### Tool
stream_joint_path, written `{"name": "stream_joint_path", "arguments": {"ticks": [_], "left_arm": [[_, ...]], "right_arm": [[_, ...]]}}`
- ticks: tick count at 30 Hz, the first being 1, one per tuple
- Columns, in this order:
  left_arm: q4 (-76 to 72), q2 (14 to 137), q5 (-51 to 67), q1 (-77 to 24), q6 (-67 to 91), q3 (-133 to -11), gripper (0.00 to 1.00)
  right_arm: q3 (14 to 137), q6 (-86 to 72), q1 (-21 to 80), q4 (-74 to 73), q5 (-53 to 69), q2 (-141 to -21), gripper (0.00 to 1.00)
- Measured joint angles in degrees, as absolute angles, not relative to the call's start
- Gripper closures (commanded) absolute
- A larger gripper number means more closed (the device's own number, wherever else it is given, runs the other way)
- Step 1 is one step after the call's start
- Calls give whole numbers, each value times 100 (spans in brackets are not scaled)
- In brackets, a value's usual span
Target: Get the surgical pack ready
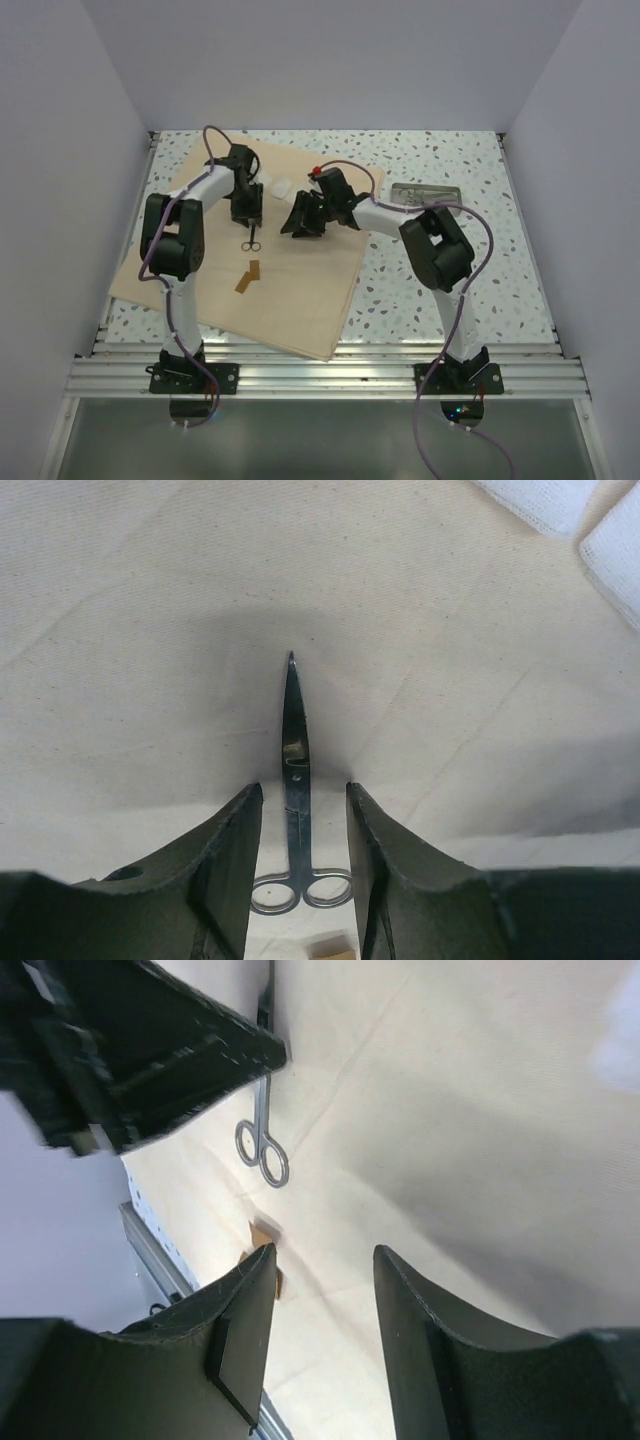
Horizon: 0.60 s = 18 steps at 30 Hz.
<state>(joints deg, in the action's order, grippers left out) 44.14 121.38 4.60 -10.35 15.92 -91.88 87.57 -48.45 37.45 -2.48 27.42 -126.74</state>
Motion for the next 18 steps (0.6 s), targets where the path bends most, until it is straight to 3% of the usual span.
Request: {"name": "stream_joint_path", "arguments": {"ticks": [9,18], "left_arm": [[4311,12112,-217,-1350,1586,-9087,56],[4250,12097,-471,-1374,1518,-9021,83]], "right_arm": [[8302,-4519,3181,-604,2650,-11406,53],[8313,-4556,3297,-582,2650,-11448,53]]}}
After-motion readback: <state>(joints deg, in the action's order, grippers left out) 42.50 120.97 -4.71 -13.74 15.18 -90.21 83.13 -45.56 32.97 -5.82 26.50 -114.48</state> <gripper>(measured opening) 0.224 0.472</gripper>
